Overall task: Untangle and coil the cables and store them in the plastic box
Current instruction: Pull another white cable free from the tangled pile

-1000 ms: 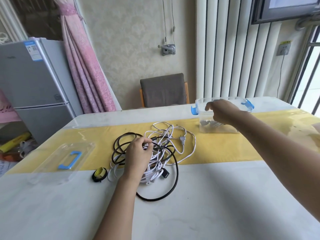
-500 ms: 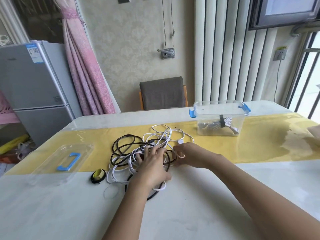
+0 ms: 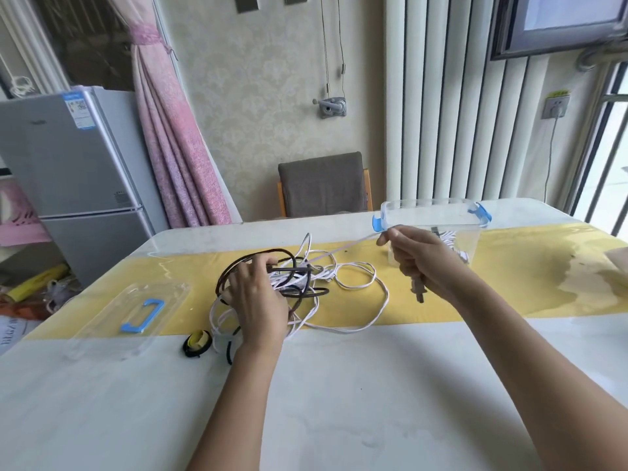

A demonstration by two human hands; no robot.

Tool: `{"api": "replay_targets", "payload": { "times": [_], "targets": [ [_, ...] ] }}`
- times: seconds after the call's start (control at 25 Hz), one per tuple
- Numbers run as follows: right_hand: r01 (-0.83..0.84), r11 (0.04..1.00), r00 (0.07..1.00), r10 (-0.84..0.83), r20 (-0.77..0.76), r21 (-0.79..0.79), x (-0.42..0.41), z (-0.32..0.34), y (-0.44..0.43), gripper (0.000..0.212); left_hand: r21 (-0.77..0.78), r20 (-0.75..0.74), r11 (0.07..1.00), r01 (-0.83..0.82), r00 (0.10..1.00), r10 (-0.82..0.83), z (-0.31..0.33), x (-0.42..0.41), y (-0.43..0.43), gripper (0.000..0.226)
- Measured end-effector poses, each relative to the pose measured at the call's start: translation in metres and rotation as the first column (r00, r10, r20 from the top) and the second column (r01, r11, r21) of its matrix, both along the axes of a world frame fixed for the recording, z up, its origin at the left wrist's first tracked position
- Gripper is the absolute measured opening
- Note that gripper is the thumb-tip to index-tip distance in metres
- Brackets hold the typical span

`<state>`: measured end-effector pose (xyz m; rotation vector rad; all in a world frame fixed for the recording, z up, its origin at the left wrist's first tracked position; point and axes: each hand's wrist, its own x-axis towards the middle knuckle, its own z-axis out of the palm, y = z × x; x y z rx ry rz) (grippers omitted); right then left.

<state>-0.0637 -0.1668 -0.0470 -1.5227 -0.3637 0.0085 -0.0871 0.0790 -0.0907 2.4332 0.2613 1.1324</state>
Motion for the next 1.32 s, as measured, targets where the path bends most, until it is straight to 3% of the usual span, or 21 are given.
{"api": "replay_targets", "payload": {
  "times": [0.12, 0.24, 0.28, 0.36, 0.4, 0.48, 0.56, 0.64, 0.72, 0.84, 0.88, 0.96, 1.0, 1.04, 1.16, 1.24, 1.28, 1.32],
  "targets": [
    [0.177, 0.942, 0.984, -0.179, -0.018, 0.286, 0.0, 0.008, -0.005, 0.029, -0.02, -0.029, 0.998, -0.057, 0.998, 0.057, 0.001, 0.002, 0.008, 0.056],
    [0.468, 0.833, 0.879, -0.474, -0.056, 0.294, 0.003, 0.01, -0.022, 0.03, -0.016, -0.053, 0.997, -0.075, 0.996, 0.074, -0.002, 0.002, 0.014, 0.056],
    [0.546, 0.814, 0.835, -0.547, -0.055, 0.196, 0.004, 0.009, -0.03, 0.029, -0.005, -0.081, 0.998, -0.055, 0.995, 0.054, -0.003, 0.002, 0.018, 0.054],
    [0.596, 0.784, 0.794, -0.608, -0.02, -0.171, 0.008, 0.004, -0.043, 0.023, 0.022, -0.198, 0.995, 0.092, 0.976, -0.086, -0.003, 0.001, 0.021, 0.044],
    [0.517, 0.755, 0.823, -0.568, -0.007, -0.404, 0.009, -0.001, -0.046, 0.02, 0.028, -0.277, 0.98, 0.195, 0.944, -0.179, -0.003, 0.001, 0.021, 0.037],
    [0.196, 0.549, 0.921, -0.387, -0.038, -0.812, 0.008, -0.012, -0.041, 0.019, 0.02, -0.444, 0.936, 0.351, 0.842, -0.307, -0.002, -0.001, 0.022, 0.031],
    [0.014, 0.301, 0.961, -0.266, -0.07, -0.953, 0.007, -0.026, -0.026, 0.044, -0.126, -0.573, 0.883, 0.452, 0.694, -0.437, -0.001, -0.003, 0.03, 0.027],
    [0.152, 0.256, 0.975, -0.197, 0.103, -0.955, 0.008, -0.038, -0.009, 0.073, -0.396, -0.573, 0.767, 0.505, 0.516, -0.636, 0.004, -0.008, 0.037, 0.02],
    [0.333, 0.304, 0.942, -0.056, 0.332, -0.893, 0.003, -0.041, 0.016, 0.083, -0.485, -0.566, 0.725, 0.489, 0.457, -0.687, 0.01, -0.014, 0.04, 0.004],
    [0.409, 0.417, 0.863, 0.112, 0.492, -0.812, -0.011, -0.046, 0.056, 0.093, -0.394, -0.594, 0.767, 0.507, 0.496, -0.633, 0.012, -0.015, 0.036, 0.036],
    [0.347, 0.525, 0.878, 0.109, 0.467, -0.777, -0.014, -0.048, 0.064, 0.091, -0.388, -0.593, 0.77, 0.508, 0.502, -0.63, 0.013, -0.015, 0.033, 0.039],
    [0.047, 0.836, 0.979, 0.071, 0.193, -0.546, -0.023, -0.043, 0.075, 0.069, -0.412, -0.604, 0.762, 0.5, 0.476, -0.639, 0.013, -0.013, 0.034, 0.046],
    [-0.068, 0.935, 0.994, 0.092, 0.051, -0.349, -0.025, -0.04, 0.08, 0.048, -0.431, -0.621, 0.753, 0.498, 0.442, -0.648, 0.011, -0.012, 0.037, 0.051],
    [-0.116, 0.974, 0.993, 0.109, -0.046, -0.197, -0.026, -0.036, 0.084, 0.031, -0.445, -0.643, 0.75, 0.489, 0.409, -0.648, 0.01, -0.011, 0.04, 0.056],
    [-0.163, 0.975, 0.976, 0.182, -0.117, 0.152, -0.019, -0.033, 0.084, 0.035, -0.417, -0.695, 0.777, 0.472, 0.385, -0.607, 0.004, -0.007, 0.04, 0.043],
    [-0.116, 0.912, 0.976, 0.178, -0.126, 0.394, -0.015, -0.021, 0.074, 0.034, -0.393, -0.612, 0.792, 0.468, 0.509, -0.605, 0.005, -0.009, 0.03, 0.012],
    [-0.071, 0.884, 0.981, 0.145, -0.127, 0.462, -0.015, -0.013, 0.066, 0.033, -0.312, -0.565, 0.825, 0.472, 0.606, -0.56, 0.005, -0.01, 0.026, 0.011],
    [-0.021, 0.873, 0.989, 0.091, -0.121, 0.487, -0.016, -0.003, 0.057, 0.034, -0.194, -0.548, 0.874, 0.445, 0.69, -0.473, 0.005, -0.01, 0.025, 0.029]
  ]
}}
